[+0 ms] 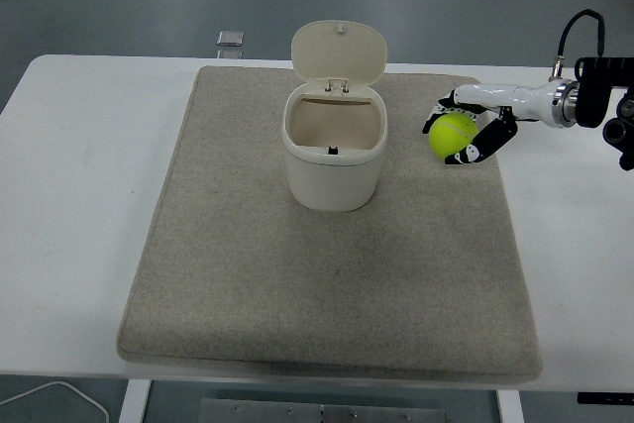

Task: Pick up the tennis ball and place it in the box.

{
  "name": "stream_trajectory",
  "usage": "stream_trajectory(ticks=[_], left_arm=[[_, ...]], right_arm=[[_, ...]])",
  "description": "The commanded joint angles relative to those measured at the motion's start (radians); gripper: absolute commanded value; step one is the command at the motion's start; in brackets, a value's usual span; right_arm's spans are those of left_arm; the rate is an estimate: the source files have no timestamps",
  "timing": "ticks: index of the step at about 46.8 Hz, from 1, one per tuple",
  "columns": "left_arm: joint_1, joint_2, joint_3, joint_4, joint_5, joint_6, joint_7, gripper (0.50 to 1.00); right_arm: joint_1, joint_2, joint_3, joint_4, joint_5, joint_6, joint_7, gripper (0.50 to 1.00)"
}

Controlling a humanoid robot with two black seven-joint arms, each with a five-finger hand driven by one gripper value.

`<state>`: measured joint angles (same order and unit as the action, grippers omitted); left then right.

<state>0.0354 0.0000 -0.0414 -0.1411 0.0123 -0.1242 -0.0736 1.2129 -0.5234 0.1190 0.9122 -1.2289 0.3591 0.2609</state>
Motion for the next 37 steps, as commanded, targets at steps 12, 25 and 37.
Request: stream_trajectory(ticks=[12,25,37], left_arm=[[0.0,0.0,0.0,0.0,0.0,0.0,0.0,0.996],[-0.002,0.0,0.0,0.0,0.0,0.0,0.0,0.996],[0.0,0.0,0.0,0.0,0.0,0.0,0.0,0.996]], right_arm=[[0.066,-0.122,0.057,0.08,0.111,0.106,0.004,0.5],[0.132,-0.158,0.059,0.198,0.169,0.152,0.001,0.5],[0.175,-0.076,0.057,0.206,0.172,0.156,0.001,0.5]])
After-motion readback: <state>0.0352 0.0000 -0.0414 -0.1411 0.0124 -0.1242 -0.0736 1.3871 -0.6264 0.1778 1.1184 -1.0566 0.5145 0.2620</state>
